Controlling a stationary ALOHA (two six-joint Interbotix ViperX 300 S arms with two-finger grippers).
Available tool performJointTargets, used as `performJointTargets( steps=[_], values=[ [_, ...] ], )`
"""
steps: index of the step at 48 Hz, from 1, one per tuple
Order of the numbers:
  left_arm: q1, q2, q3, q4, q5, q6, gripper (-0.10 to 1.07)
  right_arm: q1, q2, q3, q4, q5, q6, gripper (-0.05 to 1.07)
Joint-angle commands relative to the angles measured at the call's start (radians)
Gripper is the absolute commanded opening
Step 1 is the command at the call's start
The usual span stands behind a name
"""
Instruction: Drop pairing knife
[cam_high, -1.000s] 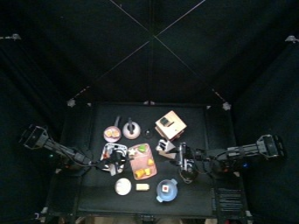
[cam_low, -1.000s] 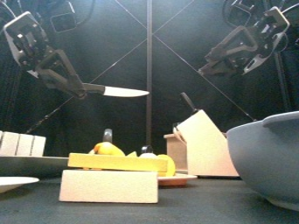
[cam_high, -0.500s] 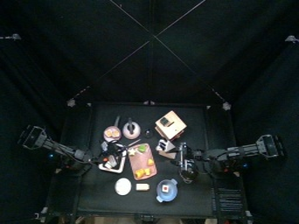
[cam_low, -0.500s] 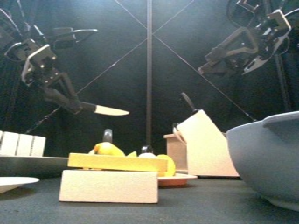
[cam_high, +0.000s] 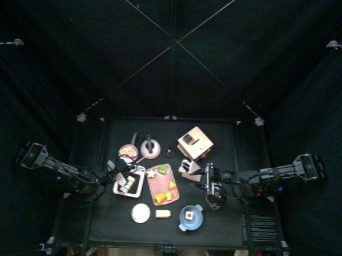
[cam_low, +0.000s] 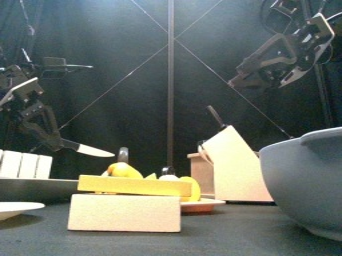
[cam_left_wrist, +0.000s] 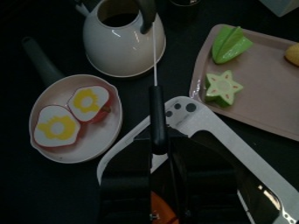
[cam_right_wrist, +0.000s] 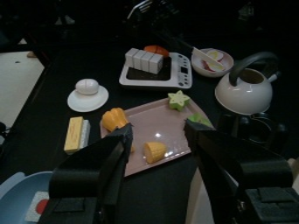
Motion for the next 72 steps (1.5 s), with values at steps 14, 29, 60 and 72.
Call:
performJointTargets(
  steps=[14,29,60,72],
  values=[
    [-0.002,-0.002,-0.023,0.012,-0.012,-0.005,0.7,0.002,0.002,-0.014,0.002,-0.009,-0.002,0.86],
    [-0.003,-0.002,-0.038,0.041,-0.035,-0.006,0.77,0.002,0.011,-0.015,0.002,-0.009,-0.002,0.86],
    [-0.003,-0.002,-0.041,0.041,-0.035,-0.006,0.76,0.002,0.028,-0.017,-0.002,-0.009,-0.002,0.86],
    [-0.003,-0.002,-0.038,0.04,-0.035,-0.006,0.76,0.003,0.028,-0.017,-0.003,-0.009,-0.002,0.86]
  ],
)
